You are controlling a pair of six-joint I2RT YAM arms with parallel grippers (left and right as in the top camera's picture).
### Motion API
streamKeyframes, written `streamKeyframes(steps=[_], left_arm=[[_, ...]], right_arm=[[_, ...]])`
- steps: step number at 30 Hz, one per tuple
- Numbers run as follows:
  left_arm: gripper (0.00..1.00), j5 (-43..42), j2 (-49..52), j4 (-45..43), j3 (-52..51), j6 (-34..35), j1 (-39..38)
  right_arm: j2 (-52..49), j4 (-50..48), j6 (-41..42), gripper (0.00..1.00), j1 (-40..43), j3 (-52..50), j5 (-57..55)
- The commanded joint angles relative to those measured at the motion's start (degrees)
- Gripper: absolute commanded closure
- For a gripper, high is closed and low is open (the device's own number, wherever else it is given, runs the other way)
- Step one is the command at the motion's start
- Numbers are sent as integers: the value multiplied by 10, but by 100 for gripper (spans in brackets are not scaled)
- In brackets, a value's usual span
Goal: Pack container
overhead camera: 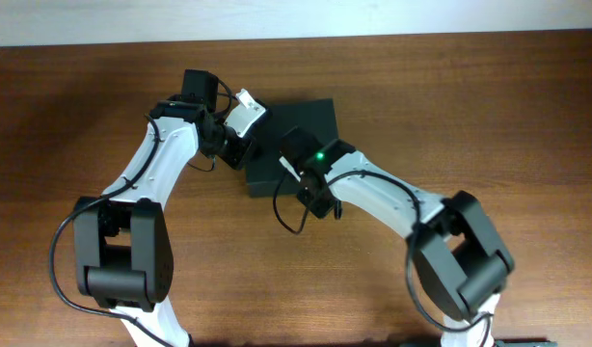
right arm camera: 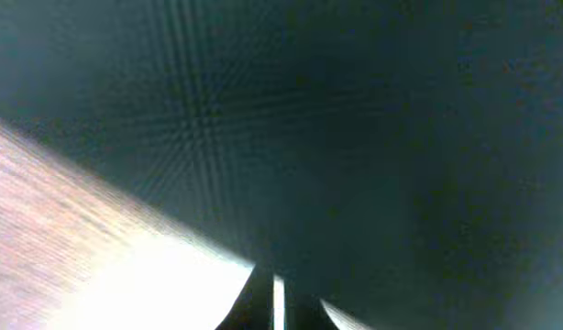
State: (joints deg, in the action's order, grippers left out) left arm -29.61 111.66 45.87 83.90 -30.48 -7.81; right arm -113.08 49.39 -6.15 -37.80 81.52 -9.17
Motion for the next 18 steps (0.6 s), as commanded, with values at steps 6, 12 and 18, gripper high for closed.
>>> streamKeyframes(steps=[6,12,18], left_arm=[[92,26,18,10,-3,-13,-1],[92,26,18,10,-3,-13,-1],[92,26,18,10,-3,-13,-1]], right_arm=[[89,-16,25,96,3,3,-2],[90,7,62,96,4,3,100],[92,-31,162,96,26,3,329]])
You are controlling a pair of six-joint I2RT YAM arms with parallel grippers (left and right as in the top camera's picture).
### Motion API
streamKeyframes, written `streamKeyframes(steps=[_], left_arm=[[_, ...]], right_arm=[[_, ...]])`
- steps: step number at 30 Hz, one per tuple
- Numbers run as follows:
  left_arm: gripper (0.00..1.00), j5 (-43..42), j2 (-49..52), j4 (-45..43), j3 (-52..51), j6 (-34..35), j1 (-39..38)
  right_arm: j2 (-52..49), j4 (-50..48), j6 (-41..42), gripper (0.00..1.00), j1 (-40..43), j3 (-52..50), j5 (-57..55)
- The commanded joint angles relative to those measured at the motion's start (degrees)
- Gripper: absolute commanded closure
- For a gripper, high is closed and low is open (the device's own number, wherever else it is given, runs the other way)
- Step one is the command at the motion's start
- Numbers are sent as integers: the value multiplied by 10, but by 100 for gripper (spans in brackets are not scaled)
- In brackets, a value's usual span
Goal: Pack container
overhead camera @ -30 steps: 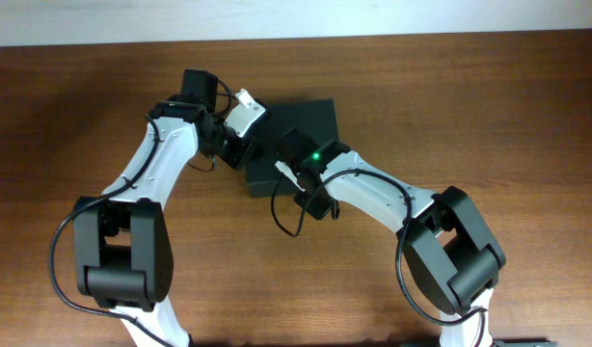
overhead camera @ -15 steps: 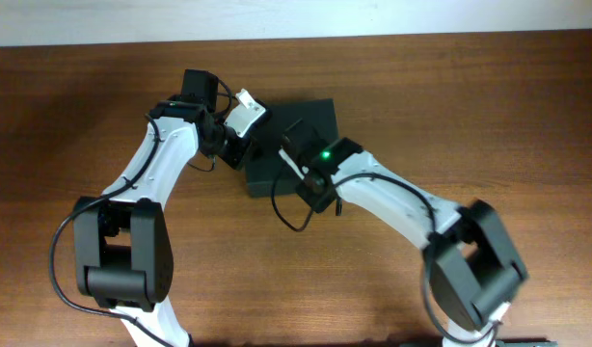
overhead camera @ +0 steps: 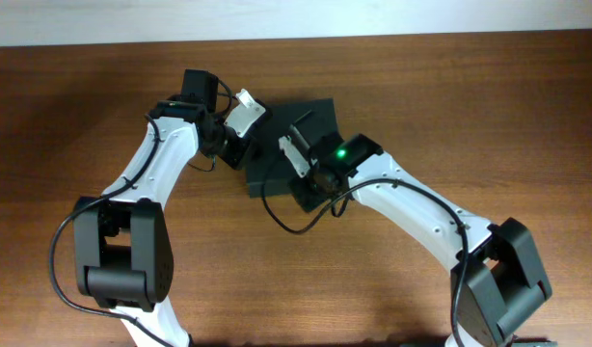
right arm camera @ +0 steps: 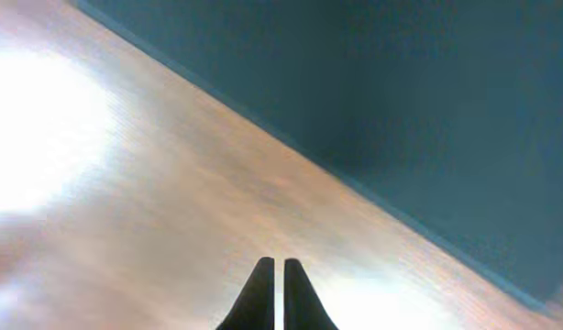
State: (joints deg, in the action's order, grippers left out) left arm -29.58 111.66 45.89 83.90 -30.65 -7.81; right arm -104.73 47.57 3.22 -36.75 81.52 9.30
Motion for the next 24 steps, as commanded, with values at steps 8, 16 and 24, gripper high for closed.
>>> streamKeyframes(steps=[8,16,24], left_arm=[[92,26,18,10,-3,-11,-1],[92,26,18,7,-3,-12,-1],[92,26,18,5,-3,-11,-1]], right_arm=[[35,-24,108,96,67,3,216],[46,37,93,96,159,-2,217],[46,56,71,96,239,-14,263]])
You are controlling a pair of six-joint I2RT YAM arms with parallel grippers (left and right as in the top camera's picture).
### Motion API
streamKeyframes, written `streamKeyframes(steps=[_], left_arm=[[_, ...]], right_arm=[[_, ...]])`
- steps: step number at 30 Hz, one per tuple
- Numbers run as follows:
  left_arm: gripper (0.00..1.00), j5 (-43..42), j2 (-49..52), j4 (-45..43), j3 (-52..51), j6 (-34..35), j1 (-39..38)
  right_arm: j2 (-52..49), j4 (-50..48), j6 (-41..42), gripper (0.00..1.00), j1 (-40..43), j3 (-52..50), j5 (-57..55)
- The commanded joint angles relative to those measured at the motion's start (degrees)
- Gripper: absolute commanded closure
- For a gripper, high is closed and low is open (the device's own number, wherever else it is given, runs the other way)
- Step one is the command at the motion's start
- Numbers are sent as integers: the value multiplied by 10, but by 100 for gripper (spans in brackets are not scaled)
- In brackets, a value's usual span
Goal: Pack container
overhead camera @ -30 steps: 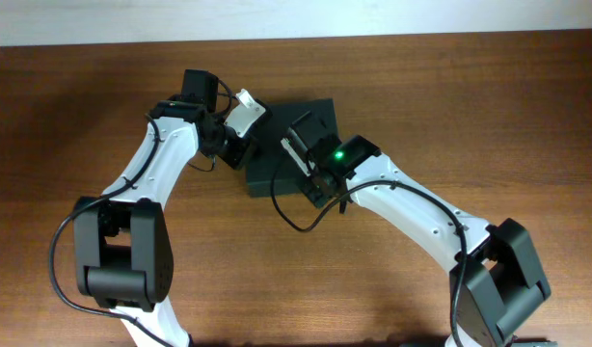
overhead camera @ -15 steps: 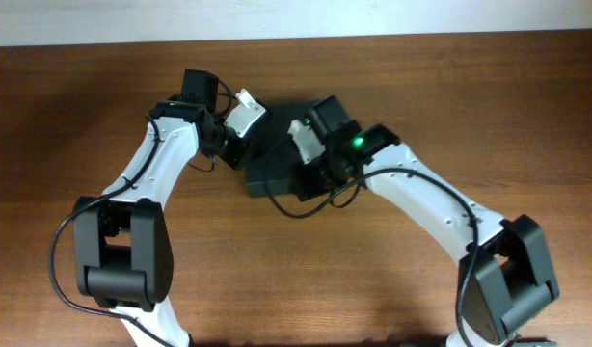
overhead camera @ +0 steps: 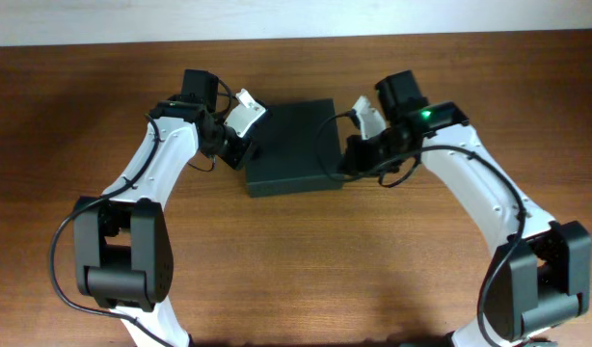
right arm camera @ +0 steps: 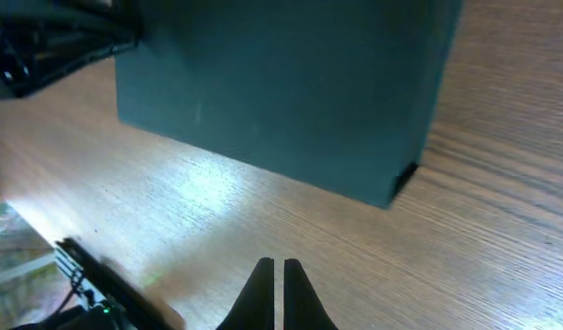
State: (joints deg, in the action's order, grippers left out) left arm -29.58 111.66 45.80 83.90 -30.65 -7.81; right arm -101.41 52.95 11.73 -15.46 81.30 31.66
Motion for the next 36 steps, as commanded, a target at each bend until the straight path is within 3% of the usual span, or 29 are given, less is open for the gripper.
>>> streamKeyframes(steps=[1,24,30,34,36], left_arm=[[92,26,18,5,-3,-11,-1],[92,24,18,3,-3,-11,-1],[61,19,10,15,12,21,1],[57,23,-11,55,56,21,6],[53,44,-28,79,85,24,10]], right_arm=[[13,3,-14,96,34,-16,45],[8,-87,-1,96,50,-138,166],[8,-108,-15,96,67,-124,161],[17,-99,-36,96,84,-98,97],[28,-76,-49,96,91,-74,12]])
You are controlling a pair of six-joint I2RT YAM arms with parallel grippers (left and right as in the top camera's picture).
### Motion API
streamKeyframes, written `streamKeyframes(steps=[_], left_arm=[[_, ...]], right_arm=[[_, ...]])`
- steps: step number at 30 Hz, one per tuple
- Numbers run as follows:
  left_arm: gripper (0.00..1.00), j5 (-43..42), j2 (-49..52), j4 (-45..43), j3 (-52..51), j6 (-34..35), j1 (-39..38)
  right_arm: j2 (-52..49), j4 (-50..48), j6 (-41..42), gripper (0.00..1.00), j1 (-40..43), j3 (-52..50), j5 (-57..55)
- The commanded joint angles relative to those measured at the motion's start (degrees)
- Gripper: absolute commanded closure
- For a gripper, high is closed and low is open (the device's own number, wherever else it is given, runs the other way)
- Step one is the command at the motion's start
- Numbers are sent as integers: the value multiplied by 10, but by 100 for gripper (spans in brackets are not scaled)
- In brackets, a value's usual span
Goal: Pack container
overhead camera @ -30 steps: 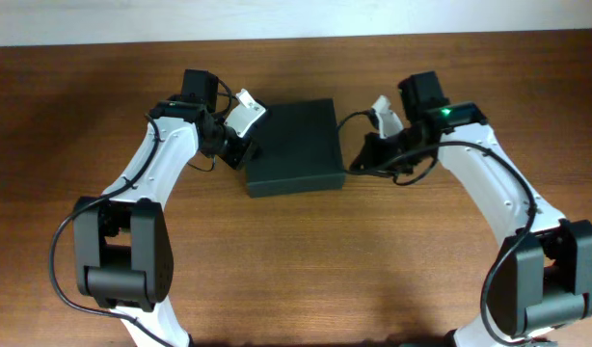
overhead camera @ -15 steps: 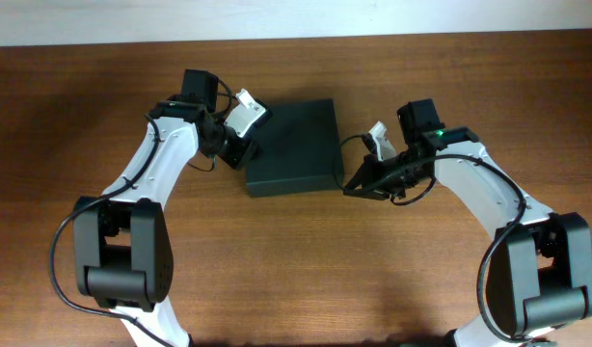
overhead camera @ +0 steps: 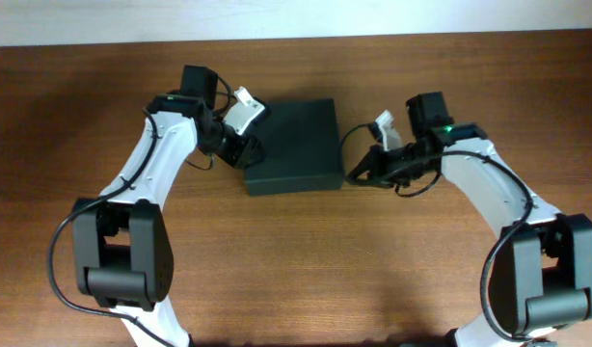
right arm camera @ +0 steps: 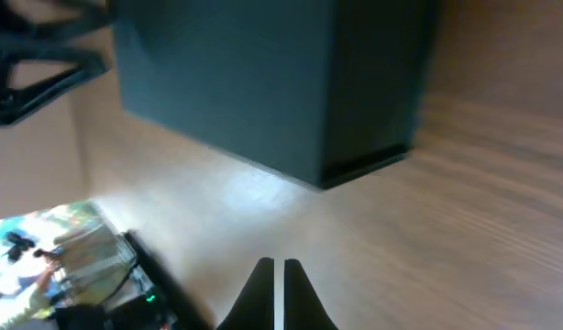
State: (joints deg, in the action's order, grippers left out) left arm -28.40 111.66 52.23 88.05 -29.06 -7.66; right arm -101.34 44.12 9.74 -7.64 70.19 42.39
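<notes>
The dark, closed container (overhead camera: pixel 294 145) lies on the wooden table at the centre. From the right wrist it appears as a dark block (right arm camera: pixel 263 82) seen from its corner. My right gripper (overhead camera: pixel 353 177) hovers just off the container's right front corner, low over the table. Its fingers (right arm camera: pixel 274 268) are shut with nothing between them, a short way from the box. My left gripper (overhead camera: pixel 246 152) sits against the container's left side. Whether its jaws are open or shut is hidden from above.
A wooden table (overhead camera: pixel 296 270) stretches on all sides of the container. A pale wall strip (overhead camera: pixel 296 17) runs along the far edge. Both arm bases stand at the near edge, left (overhead camera: pixel 118 260) and right (overhead camera: pixel 542 280).
My right gripper has dropped from the container's right side to just off its right front corner, still shut. The container and the left arm look unmoved.
My right gripper was shut over the container's near left part, the wrist view filled by its dark surface. Then it was at the front edge over bare wood. Later it stood at the right side, and now off the right front corner.
</notes>
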Motion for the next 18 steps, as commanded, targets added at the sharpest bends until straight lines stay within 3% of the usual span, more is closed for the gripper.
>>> streamKeyframes(steps=[1,8,13,18], left_arm=[[51,53,-39,29,59,14,10],[42,162,-137,86,134,29,30],[33,262,-240,96,143,66,57],[28,274,-341,95,143,72,106]], right_arm=[[33,29,-37,96,15,52,-132],[73,171,-92,96,27,229,-309],[106,263,-106,96,28,406,-348],[160,312,-110,96,28,556,-365]])
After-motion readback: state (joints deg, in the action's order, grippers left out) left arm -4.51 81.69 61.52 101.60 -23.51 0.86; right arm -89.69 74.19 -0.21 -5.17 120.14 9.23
